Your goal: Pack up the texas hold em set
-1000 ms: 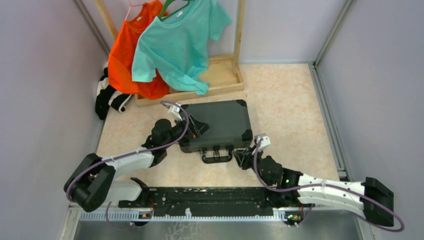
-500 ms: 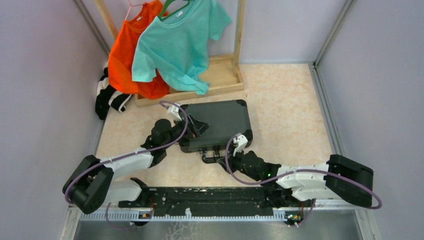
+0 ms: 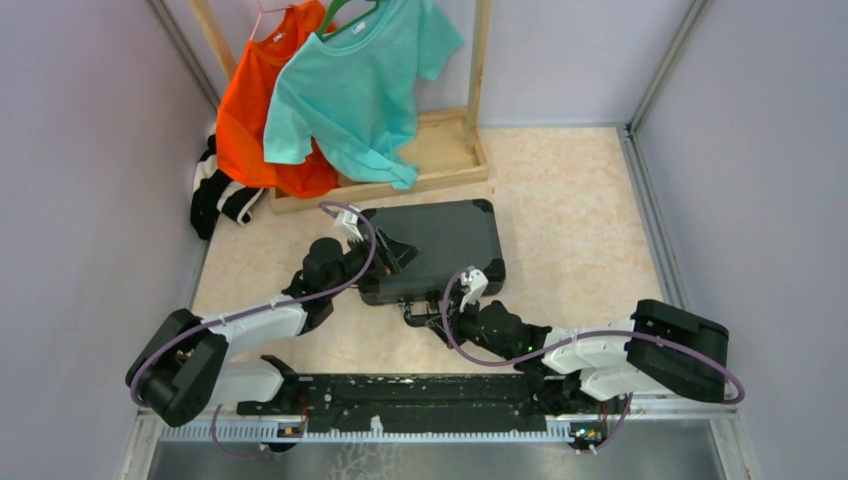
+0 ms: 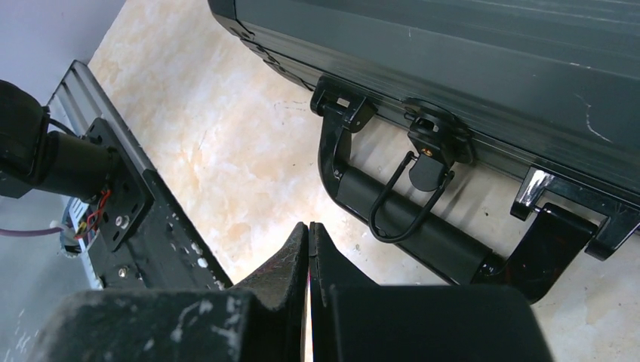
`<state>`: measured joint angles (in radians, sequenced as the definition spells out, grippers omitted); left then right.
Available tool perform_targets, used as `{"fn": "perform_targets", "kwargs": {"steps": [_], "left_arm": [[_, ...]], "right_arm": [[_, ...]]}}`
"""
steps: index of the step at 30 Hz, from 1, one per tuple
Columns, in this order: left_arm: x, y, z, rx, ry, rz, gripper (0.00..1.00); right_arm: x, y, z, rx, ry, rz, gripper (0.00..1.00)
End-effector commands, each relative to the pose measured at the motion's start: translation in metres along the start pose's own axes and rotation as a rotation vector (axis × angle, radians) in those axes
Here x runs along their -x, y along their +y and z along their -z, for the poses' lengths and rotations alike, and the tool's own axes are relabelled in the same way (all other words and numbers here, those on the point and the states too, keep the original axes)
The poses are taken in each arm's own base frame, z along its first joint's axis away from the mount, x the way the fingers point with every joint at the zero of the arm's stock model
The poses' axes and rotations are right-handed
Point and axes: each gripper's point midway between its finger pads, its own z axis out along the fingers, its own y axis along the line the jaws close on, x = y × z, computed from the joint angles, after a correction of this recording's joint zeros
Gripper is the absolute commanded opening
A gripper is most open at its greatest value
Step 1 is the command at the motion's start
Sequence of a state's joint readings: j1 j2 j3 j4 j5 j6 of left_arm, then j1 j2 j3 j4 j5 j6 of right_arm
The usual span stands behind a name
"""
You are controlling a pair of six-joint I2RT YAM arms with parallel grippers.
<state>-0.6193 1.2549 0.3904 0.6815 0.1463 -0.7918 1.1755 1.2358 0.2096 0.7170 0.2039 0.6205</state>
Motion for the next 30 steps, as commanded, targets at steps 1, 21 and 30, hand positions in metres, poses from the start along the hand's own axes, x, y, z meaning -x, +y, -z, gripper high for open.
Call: {"fn": "perform_targets", "kwargs": {"steps": [1,21,30], "left_arm": [[-0.084,0.089,0.034,0.322,0.275,0.058,0.94],[-0.080,0.088,0.036,0.326,0.268,0.039,0.94],[-0.081,0.088,0.038,0.326,0.271,0.038,0.94]], "right_arm": [[0.007,-0.001,0.000,-0.009,-0.032,0.000,0.00],[-0.018,-0.024,-0.005,-0.042,0.012,-0.059,0.00],[-0.020,-0.037,-0.008,-0.061,-0.003,-0.089,0.00]]}}
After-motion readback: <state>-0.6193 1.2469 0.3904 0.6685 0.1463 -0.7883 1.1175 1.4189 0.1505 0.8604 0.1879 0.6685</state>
